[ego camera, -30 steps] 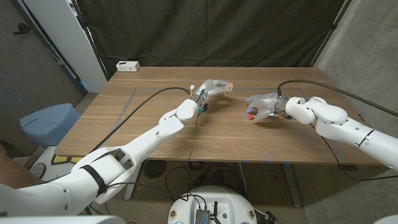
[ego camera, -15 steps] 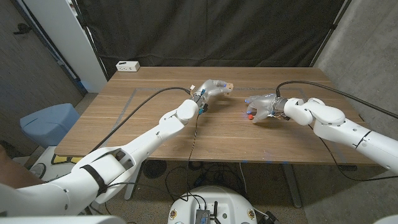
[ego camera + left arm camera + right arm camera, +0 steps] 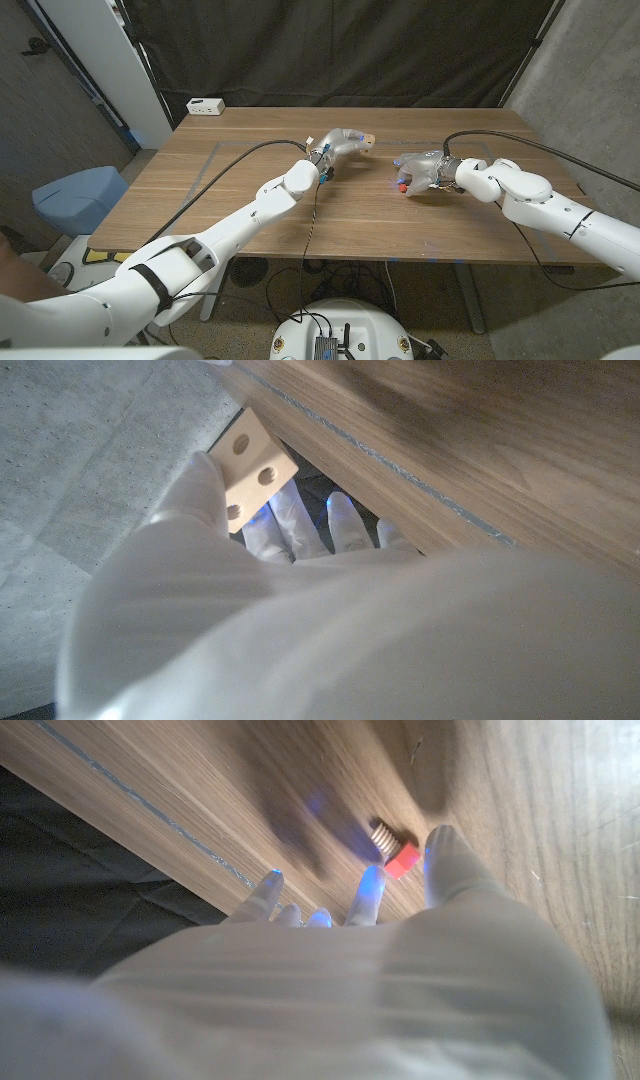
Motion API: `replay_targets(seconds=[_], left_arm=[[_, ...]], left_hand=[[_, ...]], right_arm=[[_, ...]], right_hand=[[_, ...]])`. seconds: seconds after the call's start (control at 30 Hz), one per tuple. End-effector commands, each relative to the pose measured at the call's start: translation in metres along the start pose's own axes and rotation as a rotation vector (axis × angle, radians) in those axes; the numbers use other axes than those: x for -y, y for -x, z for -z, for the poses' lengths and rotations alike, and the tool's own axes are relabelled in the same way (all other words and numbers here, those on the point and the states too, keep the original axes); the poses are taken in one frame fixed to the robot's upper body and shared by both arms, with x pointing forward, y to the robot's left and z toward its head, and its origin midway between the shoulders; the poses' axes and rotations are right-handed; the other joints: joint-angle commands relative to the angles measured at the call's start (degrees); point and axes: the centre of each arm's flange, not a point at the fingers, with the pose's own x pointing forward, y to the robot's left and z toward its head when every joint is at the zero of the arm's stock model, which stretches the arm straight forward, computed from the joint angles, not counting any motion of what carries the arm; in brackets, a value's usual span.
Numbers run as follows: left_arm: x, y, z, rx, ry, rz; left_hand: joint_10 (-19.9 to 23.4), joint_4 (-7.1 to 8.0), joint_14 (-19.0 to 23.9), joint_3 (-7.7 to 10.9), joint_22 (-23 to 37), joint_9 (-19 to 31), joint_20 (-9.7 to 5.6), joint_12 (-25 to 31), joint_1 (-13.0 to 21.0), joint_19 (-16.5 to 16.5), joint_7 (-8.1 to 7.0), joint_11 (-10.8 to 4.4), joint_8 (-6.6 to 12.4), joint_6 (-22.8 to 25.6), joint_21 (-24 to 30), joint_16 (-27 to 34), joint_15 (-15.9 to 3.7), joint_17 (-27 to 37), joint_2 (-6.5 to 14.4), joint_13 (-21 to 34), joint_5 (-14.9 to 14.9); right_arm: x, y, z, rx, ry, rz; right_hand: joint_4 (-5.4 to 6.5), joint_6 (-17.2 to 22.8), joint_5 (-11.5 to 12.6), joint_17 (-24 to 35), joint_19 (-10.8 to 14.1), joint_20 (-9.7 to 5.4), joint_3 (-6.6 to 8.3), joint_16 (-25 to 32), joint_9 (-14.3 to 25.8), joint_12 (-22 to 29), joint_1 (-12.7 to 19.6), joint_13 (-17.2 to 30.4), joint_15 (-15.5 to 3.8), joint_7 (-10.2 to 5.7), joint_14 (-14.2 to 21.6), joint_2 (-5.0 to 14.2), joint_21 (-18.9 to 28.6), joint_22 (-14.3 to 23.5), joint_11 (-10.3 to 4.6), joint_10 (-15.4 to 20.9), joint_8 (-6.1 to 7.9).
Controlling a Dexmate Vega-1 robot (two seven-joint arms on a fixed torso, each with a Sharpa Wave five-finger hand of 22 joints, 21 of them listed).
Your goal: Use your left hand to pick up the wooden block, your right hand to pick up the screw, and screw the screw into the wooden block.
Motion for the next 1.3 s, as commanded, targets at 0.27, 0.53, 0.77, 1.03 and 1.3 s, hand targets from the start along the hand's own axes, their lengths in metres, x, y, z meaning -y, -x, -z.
replay_targets(seconds=[0.27, 0.53, 0.77, 1.03, 1.3], left_arm=[[0.0006, -0.0019, 0.0023, -0.009, -0.001, 0.003], [0.0008, -0.0033, 0.0021, -0.008, -0.001, 0.007], [-0.0002, -0.0046, 0.0020, -0.008, -0.004, 0.007], [-0.0001, -0.0061, 0.0025, -0.009, -0.005, 0.011], [0.0002, -0.0069, 0.0025, -0.009, -0.007, 0.012]], left_hand=[[0.51, 0.25, 0.54, -0.02, 0.24, 0.35, -0.01, -0.06, 0.61, 0.07, 0.48, -0.05, 0.37, 2.11, 0.21, 0.41, -6.05, 0.10, 1.33, 0.20, 0.50], [0.54, 0.31, 0.49, -0.06, 0.24, 0.36, 0.01, -0.13, 0.54, 0.05, 0.55, -0.04, 0.31, 2.09, 0.20, 0.40, -6.00, 0.11, 1.51, 0.25, 0.52], [0.55, 0.34, 0.49, -0.11, 0.24, 0.37, 0.05, -0.23, 0.48, 0.06, 0.45, -0.03, 0.26, 2.10, 0.20, 0.40, -6.03, 0.11, 1.65, 0.27, 0.55], [0.59, 0.34, 0.56, -0.18, 0.24, 0.39, 0.11, -0.33, 0.42, 0.00, 0.53, -0.03, 0.21, 2.15, 0.18, 0.42, -5.89, 0.10, 1.76, 0.31, 0.58], [0.59, 0.36, 0.60, -0.21, 0.24, 0.39, 0.11, -0.41, 0.39, 0.02, 0.69, -0.02, 0.17, 2.13, 0.19, 0.44, -5.89, 0.11, 1.92, 0.34, 0.60]], right_arm=[[-0.0003, -0.0056, -0.0040, 0.008, 0.005, 0.020], [-0.0011, -0.0070, -0.0034, 0.007, 0.012, 0.030], [-0.0010, -0.0091, -0.0023, 0.012, 0.013, 0.030], [-0.0013, -0.0097, -0.0023, 0.014, 0.014, 0.032], [-0.0030, -0.0094, -0.0022, 0.012, 0.010, 0.036]], right_hand=[[-0.11, 2.78, 0.28, 0.08, 1.08, -0.22, 0.64, 0.26, 0.63, 0.38, 1.78, 0.28, -0.61, 0.14, 0.84, 0.12, 0.42, 0.27, -0.84, 1.39, 1.91], [-0.10, 4.51, 0.33, 0.09, 1.70, -0.42, 0.85, 0.39, 1.04, 0.52, 2.30, 0.26, -1.07, 0.16, 1.53, 0.21, 0.50, 0.26, -1.36, 2.24, 3.11], [-0.05, 5.64, 0.38, 0.12, 1.98, -0.54, 1.01, 0.40, 1.38, 0.51, 2.66, 0.26, -1.35, 0.44, 1.84, 0.32, 0.48, 0.26, -1.66, 2.67, 3.99], [0.02, 6.62, 0.41, 0.16, 2.34, -0.68, 1.19, 0.50, 1.74, 0.51, 2.99, 0.25, -1.25, 0.38, 2.39, 0.48, 0.48, 0.27, -1.92, 3.13, 4.83], [0.06, 7.11, 0.42, 0.19, 2.54, -0.81, 1.25, 0.49, 1.99, 0.53, 3.13, 0.25, -1.31, 0.42, 2.58, 0.50, 0.48, 0.26, -2.09, 3.46, 5.33]])
